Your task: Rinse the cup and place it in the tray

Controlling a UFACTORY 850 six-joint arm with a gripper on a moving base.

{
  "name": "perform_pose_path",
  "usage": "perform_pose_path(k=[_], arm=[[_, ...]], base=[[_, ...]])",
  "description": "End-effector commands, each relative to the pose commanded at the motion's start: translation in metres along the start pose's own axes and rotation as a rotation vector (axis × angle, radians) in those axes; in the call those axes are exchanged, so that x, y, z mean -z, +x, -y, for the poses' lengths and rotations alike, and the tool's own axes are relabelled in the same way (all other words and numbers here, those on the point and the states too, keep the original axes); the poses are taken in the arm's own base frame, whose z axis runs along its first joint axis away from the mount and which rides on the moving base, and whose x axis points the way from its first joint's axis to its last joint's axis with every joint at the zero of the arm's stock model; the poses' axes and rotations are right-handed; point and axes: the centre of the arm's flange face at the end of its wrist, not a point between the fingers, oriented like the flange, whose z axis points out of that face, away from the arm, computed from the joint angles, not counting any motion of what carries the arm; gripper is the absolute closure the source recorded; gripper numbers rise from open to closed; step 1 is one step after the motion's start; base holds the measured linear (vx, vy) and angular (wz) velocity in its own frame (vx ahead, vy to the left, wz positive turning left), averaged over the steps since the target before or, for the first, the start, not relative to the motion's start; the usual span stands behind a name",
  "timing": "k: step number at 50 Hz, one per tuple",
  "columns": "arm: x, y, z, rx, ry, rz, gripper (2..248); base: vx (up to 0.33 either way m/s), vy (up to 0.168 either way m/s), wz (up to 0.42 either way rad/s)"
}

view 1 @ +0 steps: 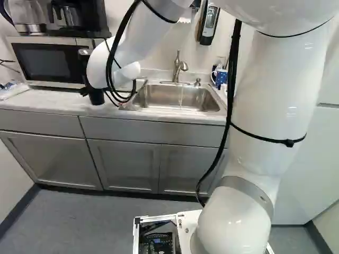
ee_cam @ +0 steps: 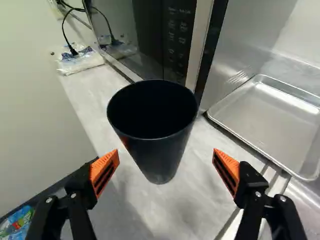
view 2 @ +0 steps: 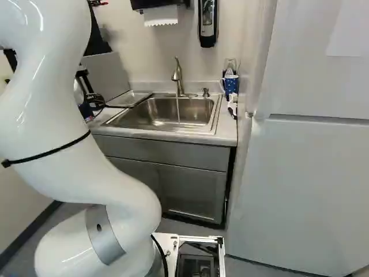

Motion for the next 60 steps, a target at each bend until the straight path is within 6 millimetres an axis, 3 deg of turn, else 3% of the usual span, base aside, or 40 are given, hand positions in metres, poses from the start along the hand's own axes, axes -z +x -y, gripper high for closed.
perform_pose_path(k=[60], arm=[[-0.014,-0.022,0.016,0.009,0.028,-0.345,3]], base=[[0.000,0.000,0.000]])
